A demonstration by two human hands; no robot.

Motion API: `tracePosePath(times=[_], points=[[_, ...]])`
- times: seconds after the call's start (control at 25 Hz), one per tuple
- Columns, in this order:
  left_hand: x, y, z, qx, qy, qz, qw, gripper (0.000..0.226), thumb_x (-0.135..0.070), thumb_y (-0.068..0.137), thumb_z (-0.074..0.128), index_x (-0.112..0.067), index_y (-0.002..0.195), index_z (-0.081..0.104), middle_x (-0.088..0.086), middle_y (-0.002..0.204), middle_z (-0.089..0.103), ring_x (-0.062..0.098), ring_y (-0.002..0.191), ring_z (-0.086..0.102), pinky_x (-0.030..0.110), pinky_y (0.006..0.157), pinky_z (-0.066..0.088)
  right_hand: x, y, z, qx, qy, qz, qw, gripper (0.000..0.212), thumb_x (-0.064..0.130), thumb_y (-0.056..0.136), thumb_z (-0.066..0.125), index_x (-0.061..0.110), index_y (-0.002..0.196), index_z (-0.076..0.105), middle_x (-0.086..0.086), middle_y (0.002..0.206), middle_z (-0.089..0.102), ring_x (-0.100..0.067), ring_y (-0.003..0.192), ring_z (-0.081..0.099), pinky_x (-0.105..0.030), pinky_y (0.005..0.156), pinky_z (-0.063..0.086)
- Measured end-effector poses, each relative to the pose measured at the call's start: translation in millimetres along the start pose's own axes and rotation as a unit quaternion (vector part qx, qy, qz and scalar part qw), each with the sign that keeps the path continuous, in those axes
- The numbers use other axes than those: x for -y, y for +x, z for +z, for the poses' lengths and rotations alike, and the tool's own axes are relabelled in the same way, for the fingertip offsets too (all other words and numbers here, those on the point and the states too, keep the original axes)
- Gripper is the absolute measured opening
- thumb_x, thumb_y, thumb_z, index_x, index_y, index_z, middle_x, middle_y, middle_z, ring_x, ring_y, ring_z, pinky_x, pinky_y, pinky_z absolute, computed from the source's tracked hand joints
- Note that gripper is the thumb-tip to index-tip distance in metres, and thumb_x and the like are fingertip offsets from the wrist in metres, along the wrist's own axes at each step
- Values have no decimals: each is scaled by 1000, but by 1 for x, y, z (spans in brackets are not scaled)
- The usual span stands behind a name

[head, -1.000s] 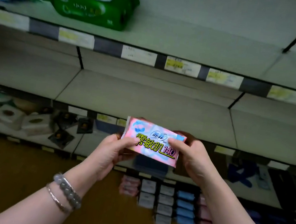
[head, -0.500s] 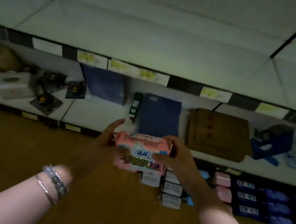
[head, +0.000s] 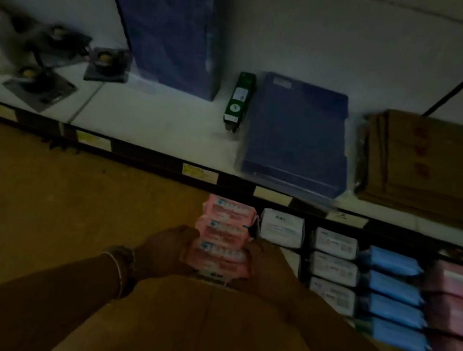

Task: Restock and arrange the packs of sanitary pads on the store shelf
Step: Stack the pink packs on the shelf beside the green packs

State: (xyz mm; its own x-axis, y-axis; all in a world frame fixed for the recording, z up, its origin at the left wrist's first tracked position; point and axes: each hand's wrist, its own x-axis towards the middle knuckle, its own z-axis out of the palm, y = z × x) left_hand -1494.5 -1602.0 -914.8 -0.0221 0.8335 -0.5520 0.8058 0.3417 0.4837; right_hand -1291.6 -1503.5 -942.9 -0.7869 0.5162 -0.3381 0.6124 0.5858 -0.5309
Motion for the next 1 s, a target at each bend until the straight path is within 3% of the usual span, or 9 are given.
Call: tracePosePath(times=[0.12, 0.24, 0.36, 0.48, 0.56, 0.84, 0.92, 1.0], points=[[19, 36, 27, 37, 139, -18, 990, 78, -35, 86, 63, -11, 144, 17, 9, 140, 32, 26, 123, 44, 35, 99, 40, -23, 25, 35, -26, -118, -24, 992, 75, 48, 72, 72, 9, 129, 44, -12, 127, 49, -26, 118, 46, -31, 102, 29], [31, 62, 44, 38, 176, -38, 983, 82, -26, 87, 64, -7, 145, 9, 13, 141, 31, 30, 120, 46, 38, 96, 43, -30, 44, 69, -97, -225, -37, 969, 85, 64, 36, 81, 10, 95, 50, -5, 79, 66, -19, 70, 66, -26, 73, 49], [38, 68, 59, 35, 181, -61, 981, 82, -22, 89, 60, -3, 145, 4, 15, 143, 28, 32, 121, 45, 37, 94, 43, -29, 55, 92, -107, -219, -16, 970, 78, 55, 26, 84, 10, 81, 54, -2, 63, 64, -17, 55, 62, -24, 60, 50], [41, 67, 74, 18, 142, -76, 987, 71, -21, 93, 50, -4, 145, 5, 15, 140, 31, 29, 115, 50, 34, 86, 44, -23, 55, 98, -99, -248, 3, 964, 64, 53, 22, 84, 12, 69, 67, -4, 62, 63, -19, 54, 61, -32, 68, 45], [40, 69, 80, -5, 120, -70, 990, 65, -19, 94, 46, -6, 144, 7, 14, 138, 32, 28, 114, 50, 32, 86, 43, -25, 56, 99, -88, -243, 15, 966, 62, 57, 22, 82, 14, 65, 69, -3, 62, 63, -19, 56, 61, -29, 68, 48], [46, 81, 87, -55, 49, -85, 994, 53, -18, 97, 41, -3, 142, 17, 19, 138, 36, 32, 116, 50, 34, 90, 41, -24, 60, 103, -86, -275, 38, 957, 56, 45, 26, 86, 12, 69, 72, -7, 68, 66, -24, 65, 64, -40, 78, 42], [46, 82, 87, -36, 70, -94, 992, 59, -18, 96, 44, 2, 143, 13, 19, 141, 33, 30, 119, 48, 31, 90, 41, -26, 60, 103, -80, -275, 39, 957, 64, 54, 22, 85, 14, 70, 72, -7, 71, 66, -24, 67, 65, -40, 78, 43], [43, 82, 84, -16, 97, -104, 990, 72, -21, 91, 54, 1, 143, 9, 17, 142, 30, 29, 120, 48, 32, 91, 42, -30, 60, 97, -73, -271, 46, 959, 66, 69, 33, 77, 16, 72, 72, -5, 73, 67, -21, 70, 67, -36, 73, 54]])
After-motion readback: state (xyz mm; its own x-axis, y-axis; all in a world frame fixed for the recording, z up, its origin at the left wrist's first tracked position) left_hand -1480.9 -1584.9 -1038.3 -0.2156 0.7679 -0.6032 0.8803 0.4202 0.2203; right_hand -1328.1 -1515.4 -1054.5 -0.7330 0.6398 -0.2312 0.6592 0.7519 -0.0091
